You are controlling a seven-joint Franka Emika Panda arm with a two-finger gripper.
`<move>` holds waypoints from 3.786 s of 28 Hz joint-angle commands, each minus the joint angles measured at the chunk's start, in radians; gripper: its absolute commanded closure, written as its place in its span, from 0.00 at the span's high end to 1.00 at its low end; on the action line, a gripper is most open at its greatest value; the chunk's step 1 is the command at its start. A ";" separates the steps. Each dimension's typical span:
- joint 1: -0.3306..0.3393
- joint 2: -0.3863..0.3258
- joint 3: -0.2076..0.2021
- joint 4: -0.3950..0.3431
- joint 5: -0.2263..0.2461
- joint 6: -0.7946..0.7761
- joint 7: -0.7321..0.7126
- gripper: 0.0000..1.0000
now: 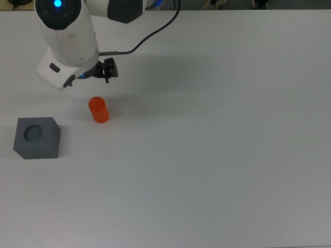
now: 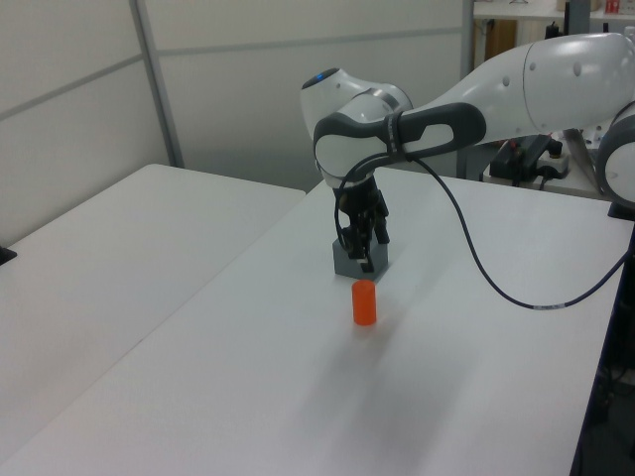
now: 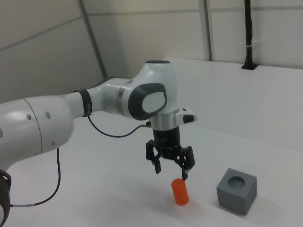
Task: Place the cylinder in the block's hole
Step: 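Lower the open gripper down around the orange cylinder, then close the gripper on the orange cylinder and lift it up, then carry the held cylinder over the hole in the grey cube, then lower the cylinder into the cube's hole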
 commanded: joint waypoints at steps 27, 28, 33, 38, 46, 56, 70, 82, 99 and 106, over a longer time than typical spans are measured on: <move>0.038 0.137 -0.001 -0.007 -0.059 0.117 -0.017 0.66; 0.038 0.137 -0.001 -0.007 -0.059 0.117 -0.020 0.52; 0.036 0.136 -0.001 -0.007 -0.057 0.117 -0.022 0.23; 0.036 0.136 -0.001 -0.005 -0.056 0.116 -0.045 0.04; 0.033 0.131 -0.002 0.041 -0.041 0.110 -0.042 0.00; -0.017 0.076 -0.037 0.126 0.027 0.114 -0.040 0.01; -0.033 0.096 -0.243 0.172 0.291 0.244 -0.029 0.01; -0.033 0.108 -0.260 0.148 0.277 0.285 -0.045 0.03; -0.034 0.131 -0.258 0.117 0.246 0.285 -0.048 0.03; -0.034 0.148 -0.258 0.119 0.246 0.286 -0.048 0.06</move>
